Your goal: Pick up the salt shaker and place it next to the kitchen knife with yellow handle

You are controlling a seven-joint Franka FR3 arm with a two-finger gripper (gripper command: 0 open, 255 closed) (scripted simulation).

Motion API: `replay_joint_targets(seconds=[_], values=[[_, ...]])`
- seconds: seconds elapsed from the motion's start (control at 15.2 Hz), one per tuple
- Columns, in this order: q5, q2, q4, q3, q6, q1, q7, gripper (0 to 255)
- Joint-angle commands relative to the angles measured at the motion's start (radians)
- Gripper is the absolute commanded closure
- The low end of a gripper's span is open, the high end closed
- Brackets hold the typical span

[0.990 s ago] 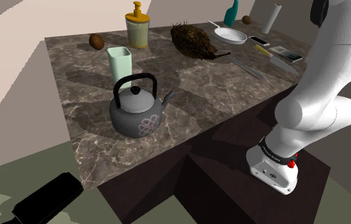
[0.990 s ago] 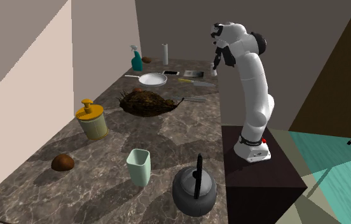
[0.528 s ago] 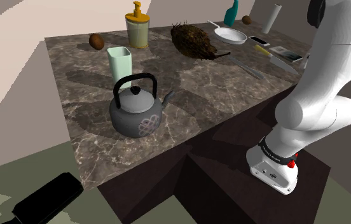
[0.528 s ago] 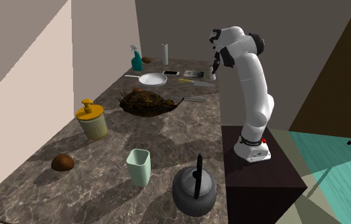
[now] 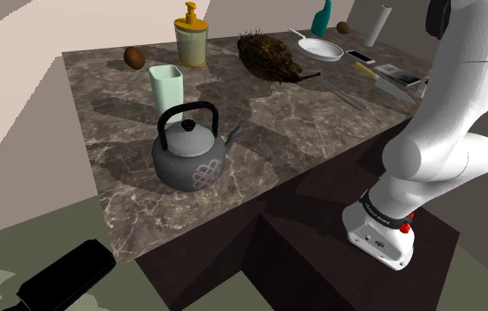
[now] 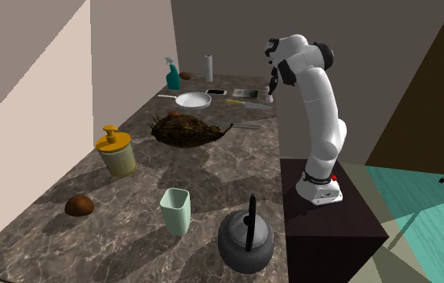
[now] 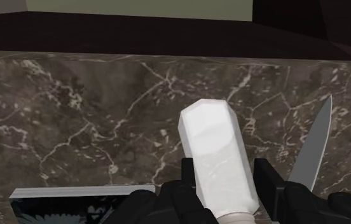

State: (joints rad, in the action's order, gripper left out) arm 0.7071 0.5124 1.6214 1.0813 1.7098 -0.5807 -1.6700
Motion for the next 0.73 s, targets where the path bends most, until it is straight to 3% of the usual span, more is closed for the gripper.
replay_joint_targets(seconds=[0.0,0.07,0.4,0.66], values=[[0.0,0.0,0.0,0.0,0.0,0.0,0.0,255],[0.0,0.0,0.0,0.0,0.0,0.0,0.0,0],[0.0,0.0,0.0,0.0,0.0,0.0,0.0,0],[-0.025,-0.015,-0.112,0.012,-0.109,-0.045,0.023,0]])
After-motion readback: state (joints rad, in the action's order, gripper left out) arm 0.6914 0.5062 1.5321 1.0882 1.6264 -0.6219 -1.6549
